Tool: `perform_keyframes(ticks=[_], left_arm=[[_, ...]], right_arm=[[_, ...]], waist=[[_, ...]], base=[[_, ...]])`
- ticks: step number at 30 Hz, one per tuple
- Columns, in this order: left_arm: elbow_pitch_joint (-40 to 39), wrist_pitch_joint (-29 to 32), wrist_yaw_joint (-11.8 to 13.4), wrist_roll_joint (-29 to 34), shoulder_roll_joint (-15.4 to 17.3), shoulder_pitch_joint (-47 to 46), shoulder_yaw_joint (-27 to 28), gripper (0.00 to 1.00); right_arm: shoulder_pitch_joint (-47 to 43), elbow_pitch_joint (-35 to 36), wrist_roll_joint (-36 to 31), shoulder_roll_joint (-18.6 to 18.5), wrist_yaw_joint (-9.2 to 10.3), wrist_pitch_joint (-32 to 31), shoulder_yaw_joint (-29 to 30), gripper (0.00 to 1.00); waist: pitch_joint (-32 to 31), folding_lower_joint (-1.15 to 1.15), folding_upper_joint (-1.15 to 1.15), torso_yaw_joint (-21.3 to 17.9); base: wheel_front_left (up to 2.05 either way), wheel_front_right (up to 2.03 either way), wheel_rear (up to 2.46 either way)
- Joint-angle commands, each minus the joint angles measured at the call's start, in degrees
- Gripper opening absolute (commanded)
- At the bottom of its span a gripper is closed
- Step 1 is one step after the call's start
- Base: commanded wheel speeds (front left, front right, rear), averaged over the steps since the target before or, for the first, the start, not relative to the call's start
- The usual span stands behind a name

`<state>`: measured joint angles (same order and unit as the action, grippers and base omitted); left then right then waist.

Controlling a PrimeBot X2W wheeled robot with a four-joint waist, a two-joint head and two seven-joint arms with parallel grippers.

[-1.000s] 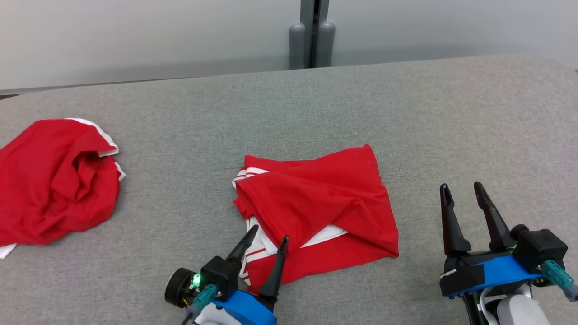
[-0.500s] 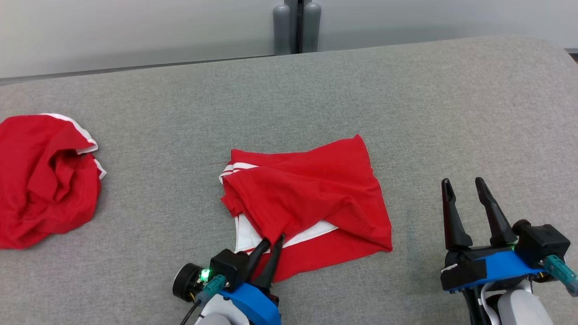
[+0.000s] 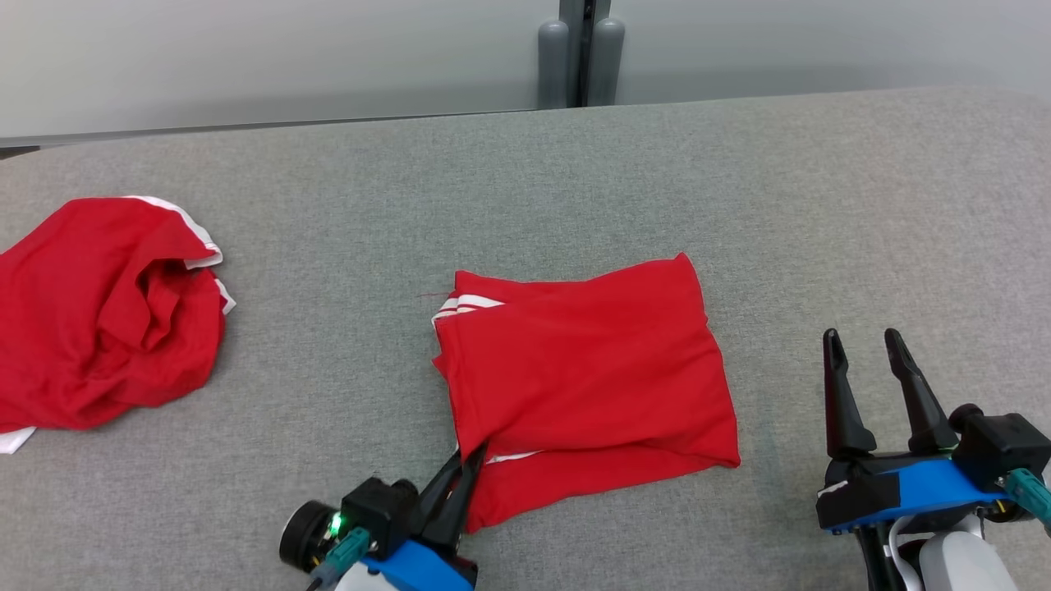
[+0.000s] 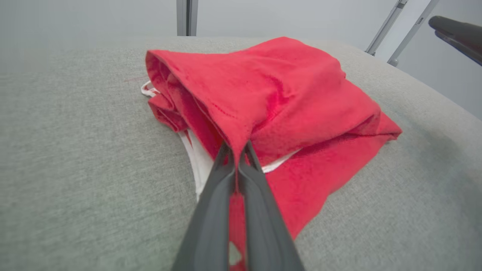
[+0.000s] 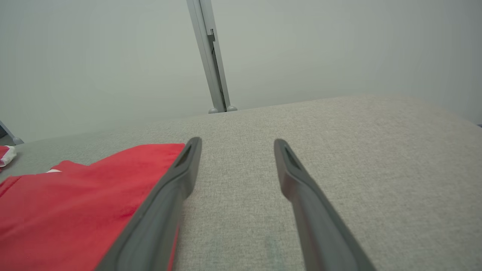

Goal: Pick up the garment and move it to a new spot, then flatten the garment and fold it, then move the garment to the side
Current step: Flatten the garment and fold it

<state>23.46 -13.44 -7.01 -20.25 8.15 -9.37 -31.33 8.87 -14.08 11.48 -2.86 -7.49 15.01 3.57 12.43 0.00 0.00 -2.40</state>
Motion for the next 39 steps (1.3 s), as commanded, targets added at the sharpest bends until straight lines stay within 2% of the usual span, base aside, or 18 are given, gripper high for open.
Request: perform_keyframes(ticks=[1,3,4,5,12,19,20,31,39], left_arm=[[-0.98,0.71,0.41,-0.56,0.38,0.92,0.14,0.0],[-1.64,1.85,0.79,-0.85,0.84,2.05,0.01,0.0],[-1.87,2.16,1.01,-0.98,0.89,2.37,0.01,0.09],[-2.18,2.12,1.28,-1.12,0.78,2.65,0.1,0.98],[-6.4,-0.94,4.02,-0.89,0.14,2.81,2.88,1.0],[-12.23,-1.79,7.91,0.02,1.66,1.45,11.05,1.0],[-12.23,-1.79,7.91,0.02,1.66,1.45,11.05,1.0],[-15.32,-1.8,8.77,2.44,1.23,4.24,24.77,1.0],[-14.08,-1.81,9.09,5.38,-0.03,7.93,29.13,1.0]], right_arm=[[-0.51,-0.21,-0.47,-0.05,-0.01,0.23,0.39,1.0],[-0.64,-0.49,-0.47,-0.04,-0.01,0.23,0.55,1.0],[-0.65,-0.58,-0.46,-0.05,-0.01,0.23,0.57,1.0],[-0.63,-0.68,-0.45,-0.05,-0.01,0.23,0.55,1.0],[-0.2,-0.37,-0.99,-0.05,-0.01,0.23,0.14,1.0],[0.27,0.62,-1.69,-0.05,-0.01,0.23,-0.45,1.0],[0.27,0.62,-1.69,-0.05,-0.01,0.23,-0.45,1.0],[-1.08,0.85,-2.46,-0.06,-0.01,0.23,-1.36,1.0],[-3.74,1.14,-3.47,-0.05,-0.01,0.03,-1.64,1.0]], waist=[[0.07,0.0,0.0,0.18],[0.09,0.0,0.0,0.32],[0.08,0.0,0.0,0.34],[0.03,0.0,0.0,0.37],[-0.84,0.0,0.0,0.71],[-2.56,0.0,0.0,1.87],[-2.56,0.0,0.0,1.87],[-5.9,0.0,0.0,2.89],[-7.72,0.0,0.0,3.24]], base=[[0.0,0.0,0.0],[0.0,0.0,0.0],[0.0,0.0,0.0],[0.0,0.0,0.0],[0.0,0.0,0.0],[0.0,0.0,0.0],[0.0,0.0,0.0],[0.0,0.0,0.0],[0.0,0.0,0.0]])
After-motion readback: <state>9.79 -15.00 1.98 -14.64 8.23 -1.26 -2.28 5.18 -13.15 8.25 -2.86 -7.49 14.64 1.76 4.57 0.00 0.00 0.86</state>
